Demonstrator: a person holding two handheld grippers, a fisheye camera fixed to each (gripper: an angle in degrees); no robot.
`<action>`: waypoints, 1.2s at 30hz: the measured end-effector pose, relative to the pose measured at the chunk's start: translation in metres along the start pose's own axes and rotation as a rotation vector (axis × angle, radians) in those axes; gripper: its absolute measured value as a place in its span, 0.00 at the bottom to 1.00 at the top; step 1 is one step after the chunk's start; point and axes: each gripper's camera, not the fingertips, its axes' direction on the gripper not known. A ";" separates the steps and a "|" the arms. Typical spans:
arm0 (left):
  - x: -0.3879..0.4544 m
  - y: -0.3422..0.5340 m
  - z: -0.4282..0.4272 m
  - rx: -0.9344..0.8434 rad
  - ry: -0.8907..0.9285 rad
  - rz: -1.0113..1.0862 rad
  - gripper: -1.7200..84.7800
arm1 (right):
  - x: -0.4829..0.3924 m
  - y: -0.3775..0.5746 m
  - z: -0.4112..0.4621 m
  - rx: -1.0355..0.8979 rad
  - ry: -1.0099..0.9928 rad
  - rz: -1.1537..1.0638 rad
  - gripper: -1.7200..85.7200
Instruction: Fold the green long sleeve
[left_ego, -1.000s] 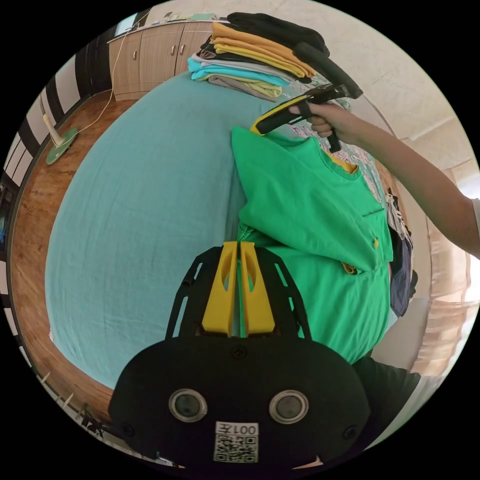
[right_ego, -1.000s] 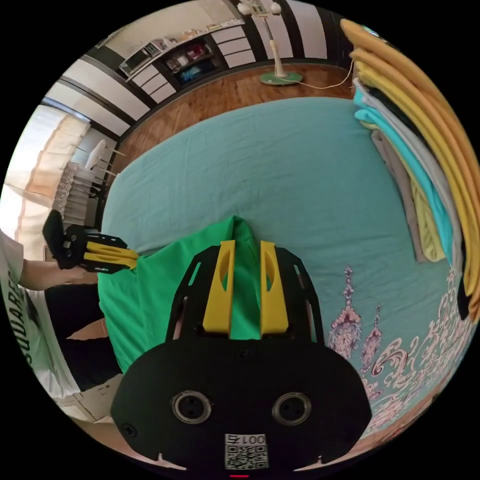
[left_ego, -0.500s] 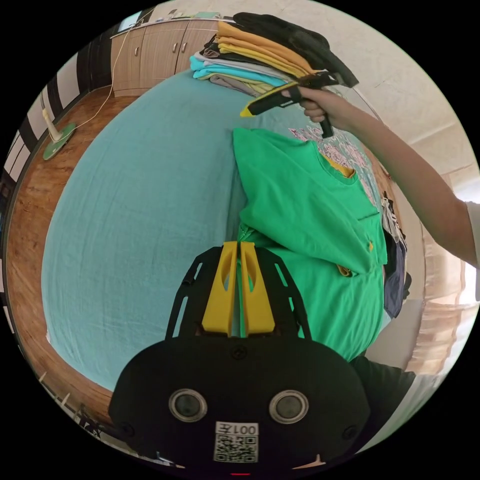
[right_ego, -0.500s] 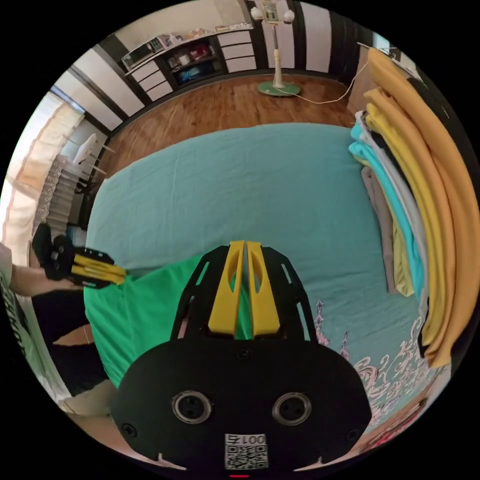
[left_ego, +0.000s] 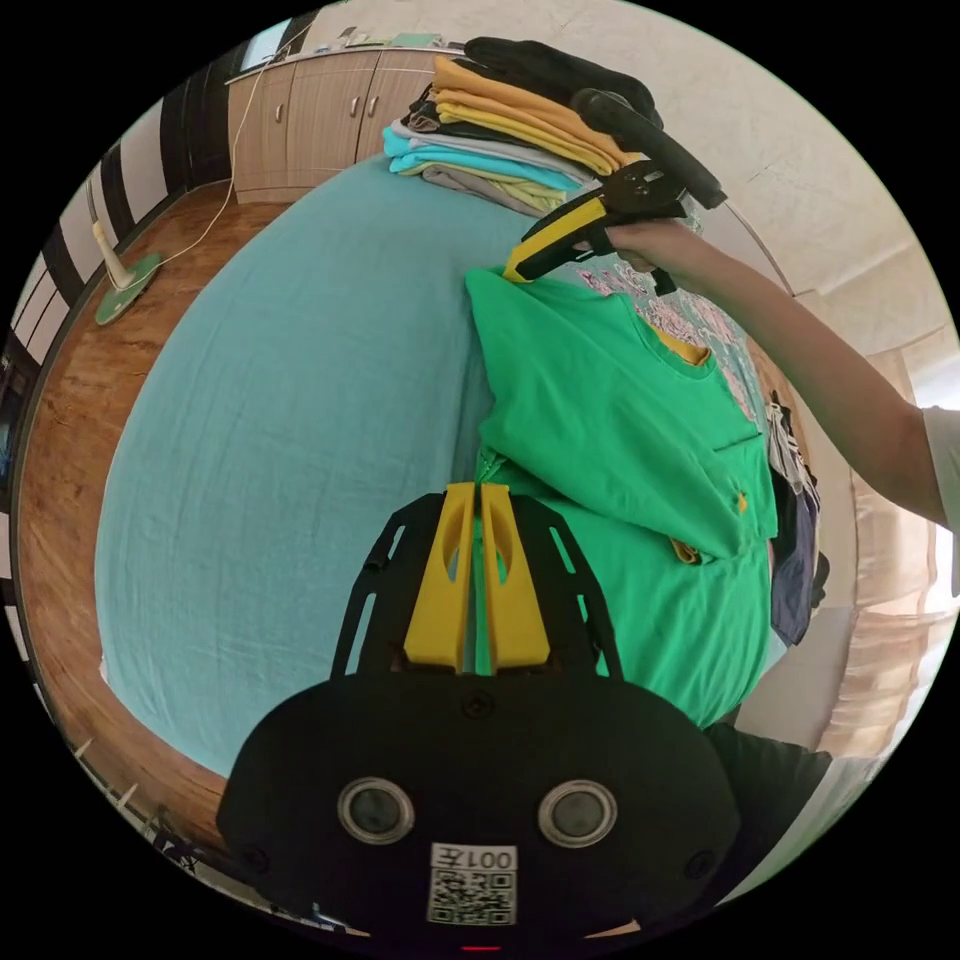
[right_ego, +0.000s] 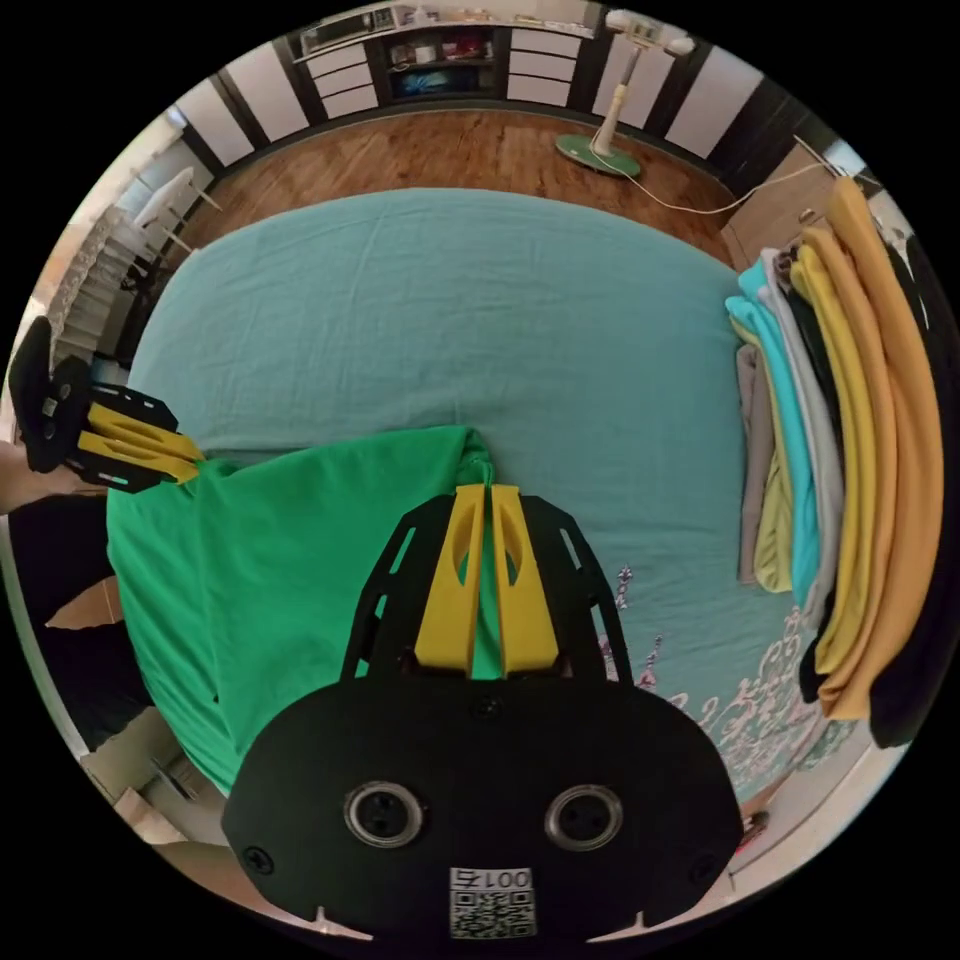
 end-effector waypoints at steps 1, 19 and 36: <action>0.001 -0.001 0.003 0.002 -0.015 0.002 0.01 | -0.002 0.001 0.001 -0.003 0.020 -0.012 0.03; -0.062 0.047 -0.007 -0.239 0.187 0.090 0.09 | -0.155 0.384 -0.077 0.009 0.092 0.730 0.11; 0.001 0.103 0.032 -0.413 0.131 0.246 0.12 | -0.457 0.625 0.075 0.046 -0.380 1.398 0.17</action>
